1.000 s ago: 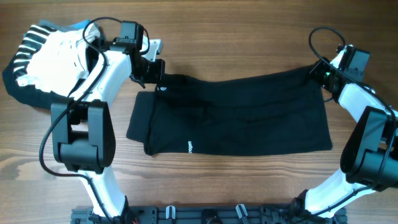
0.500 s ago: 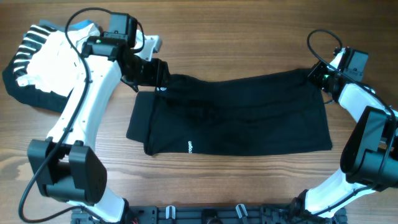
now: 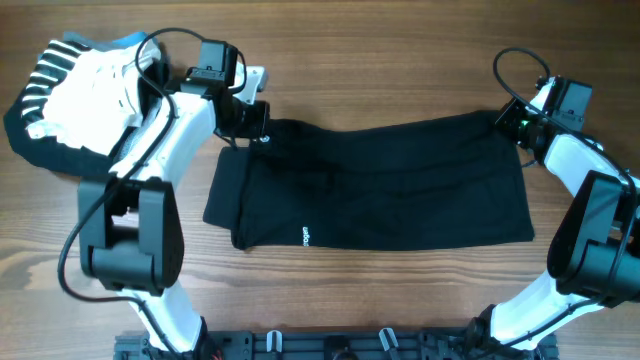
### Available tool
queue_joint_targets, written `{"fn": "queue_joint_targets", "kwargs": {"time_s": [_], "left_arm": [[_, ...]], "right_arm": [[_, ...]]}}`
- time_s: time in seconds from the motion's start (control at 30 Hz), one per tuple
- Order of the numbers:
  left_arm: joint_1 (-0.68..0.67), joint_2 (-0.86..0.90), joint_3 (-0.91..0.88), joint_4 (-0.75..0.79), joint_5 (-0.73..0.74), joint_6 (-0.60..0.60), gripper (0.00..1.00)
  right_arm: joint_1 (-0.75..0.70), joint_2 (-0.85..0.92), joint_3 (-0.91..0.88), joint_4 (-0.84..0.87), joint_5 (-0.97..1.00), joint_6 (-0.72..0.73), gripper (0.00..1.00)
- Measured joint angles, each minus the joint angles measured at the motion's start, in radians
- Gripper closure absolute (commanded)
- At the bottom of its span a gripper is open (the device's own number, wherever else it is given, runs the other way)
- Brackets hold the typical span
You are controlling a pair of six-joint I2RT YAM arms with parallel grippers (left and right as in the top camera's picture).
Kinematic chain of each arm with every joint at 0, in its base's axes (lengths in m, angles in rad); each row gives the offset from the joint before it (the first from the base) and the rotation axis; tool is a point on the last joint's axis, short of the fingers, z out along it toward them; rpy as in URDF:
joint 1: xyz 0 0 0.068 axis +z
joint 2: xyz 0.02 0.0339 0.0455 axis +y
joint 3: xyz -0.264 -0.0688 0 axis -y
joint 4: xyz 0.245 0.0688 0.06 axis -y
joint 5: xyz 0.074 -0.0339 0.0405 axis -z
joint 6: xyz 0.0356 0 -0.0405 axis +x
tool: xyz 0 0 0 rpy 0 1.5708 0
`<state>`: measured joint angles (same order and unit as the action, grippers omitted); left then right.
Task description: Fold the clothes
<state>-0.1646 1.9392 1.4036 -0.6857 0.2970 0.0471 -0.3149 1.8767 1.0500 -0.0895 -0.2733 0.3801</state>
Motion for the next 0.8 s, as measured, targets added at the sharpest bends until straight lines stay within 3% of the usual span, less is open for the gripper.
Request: {"fn": "queue_joint_targets", "kwargs": {"time_s": [0.13,0.17,0.23,0.3,0.4,0.43,0.47,0.5,0.57,0.8], "left_arm": [[0.000,0.039,-0.001,0.083,0.008,0.000,0.96],[0.000,0.039,-0.001,0.096,0.013,0.000,0.82],[0.000,0.039,0.003,0.114,0.035,-0.005,0.67],[0.000,0.039,0.003,0.109,0.051,-0.007,0.38],[0.000,0.042,0.003,0.089,0.040,-0.008,0.33],[-0.001,0.047,0.004,0.088,0.026,-0.007,0.34],[-0.001,0.056,0.004,0.087,0.012,-0.006,0.43],[-0.001,0.074,0.005,0.086,-0.003,-0.006,0.57],[-0.001,0.100,0.006,0.076,-0.018,-0.006,0.95],[-0.001,0.122,0.029,0.050,-0.032,-0.006,0.96]], "right_arm": [[0.000,0.000,0.000,0.000,0.000,0.000,0.94],[0.000,0.000,0.000,0.001,0.000,0.000,0.94],[0.000,0.000,0.000,0.001,0.000,0.000,0.94],[0.000,0.000,0.000,0.001,0.000,0.000,0.94],[0.000,0.000,0.000,0.002,0.000,0.000,0.94],[0.000,0.000,0.000,0.001,0.000,0.000,0.94],[0.000,0.000,0.000,0.001,0.000,0.000,0.94],[0.000,0.000,0.000,0.001,0.000,0.000,0.94],[0.000,0.000,0.000,0.000,0.000,0.000,0.94],[0.000,0.000,0.000,0.000,0.000,0.000,0.94]]}}
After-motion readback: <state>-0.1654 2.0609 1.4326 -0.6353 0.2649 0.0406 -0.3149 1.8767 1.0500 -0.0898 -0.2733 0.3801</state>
